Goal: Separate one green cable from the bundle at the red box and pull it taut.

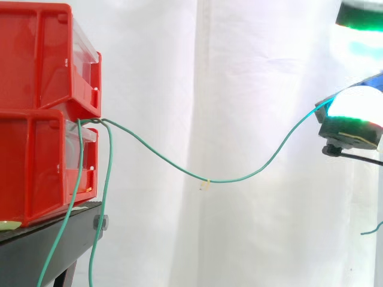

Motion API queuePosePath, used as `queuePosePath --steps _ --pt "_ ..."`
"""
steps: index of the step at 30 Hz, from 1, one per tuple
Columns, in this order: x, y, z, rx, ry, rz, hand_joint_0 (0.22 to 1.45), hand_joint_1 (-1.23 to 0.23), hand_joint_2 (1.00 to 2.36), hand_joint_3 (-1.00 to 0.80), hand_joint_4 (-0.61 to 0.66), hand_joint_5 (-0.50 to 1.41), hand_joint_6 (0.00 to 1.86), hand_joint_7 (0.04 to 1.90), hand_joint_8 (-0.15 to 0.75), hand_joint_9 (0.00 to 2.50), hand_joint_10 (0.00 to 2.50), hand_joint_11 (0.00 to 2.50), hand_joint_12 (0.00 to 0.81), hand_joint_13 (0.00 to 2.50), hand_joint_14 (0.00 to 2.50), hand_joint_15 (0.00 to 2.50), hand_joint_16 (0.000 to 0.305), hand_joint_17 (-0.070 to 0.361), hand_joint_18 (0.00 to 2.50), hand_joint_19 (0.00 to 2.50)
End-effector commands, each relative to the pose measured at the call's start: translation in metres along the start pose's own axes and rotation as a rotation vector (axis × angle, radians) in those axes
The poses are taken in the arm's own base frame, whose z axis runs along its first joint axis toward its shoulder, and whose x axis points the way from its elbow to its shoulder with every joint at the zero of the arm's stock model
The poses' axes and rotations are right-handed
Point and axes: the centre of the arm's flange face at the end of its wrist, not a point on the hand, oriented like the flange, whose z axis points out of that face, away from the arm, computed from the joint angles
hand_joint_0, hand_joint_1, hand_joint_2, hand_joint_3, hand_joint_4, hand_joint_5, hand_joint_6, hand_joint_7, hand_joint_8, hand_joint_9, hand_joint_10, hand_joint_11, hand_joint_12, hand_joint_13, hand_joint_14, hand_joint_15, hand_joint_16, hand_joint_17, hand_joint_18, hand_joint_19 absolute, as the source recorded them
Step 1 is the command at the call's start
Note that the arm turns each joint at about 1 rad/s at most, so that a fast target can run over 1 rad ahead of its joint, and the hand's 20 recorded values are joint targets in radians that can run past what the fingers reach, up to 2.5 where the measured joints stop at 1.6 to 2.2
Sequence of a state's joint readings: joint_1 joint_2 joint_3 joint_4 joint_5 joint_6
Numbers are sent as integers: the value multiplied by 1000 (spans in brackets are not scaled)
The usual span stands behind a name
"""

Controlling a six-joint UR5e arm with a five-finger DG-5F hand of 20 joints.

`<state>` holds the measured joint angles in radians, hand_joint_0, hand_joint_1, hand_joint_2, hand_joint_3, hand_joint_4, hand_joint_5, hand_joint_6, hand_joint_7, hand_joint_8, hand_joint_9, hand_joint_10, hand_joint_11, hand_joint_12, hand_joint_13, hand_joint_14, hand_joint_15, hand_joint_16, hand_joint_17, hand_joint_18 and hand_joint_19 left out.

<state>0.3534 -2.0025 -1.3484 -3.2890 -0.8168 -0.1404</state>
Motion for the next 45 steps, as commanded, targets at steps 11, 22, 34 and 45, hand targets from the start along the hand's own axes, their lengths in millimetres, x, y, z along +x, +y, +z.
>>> queuePosePath --steps 11,22,34,45 --pt "-6 2 4 -11 -92 -221 497 -566 1000 -500 83 144 500 1442 75 2500 2500 318 445 2500 29 1445 60 134 1744 105" --pt "-8 5 6 -14 -135 -365 436 -482 1000 -500 95 146 501 1443 88 2500 2500 372 468 2500 31 1425 64 145 1813 48" --pt "-8 7 9 -26 -146 -418 622 -659 1000 -500 56 139 505 1429 46 2493 2500 313 414 2500 27 1482 53 119 1679 171" --pt "-8 6 9 -24 -146 -441 641 -655 1000 -500 50 139 500 1436 44 2489 2500 316 422 2500 27 1500 52 117 1688 185"
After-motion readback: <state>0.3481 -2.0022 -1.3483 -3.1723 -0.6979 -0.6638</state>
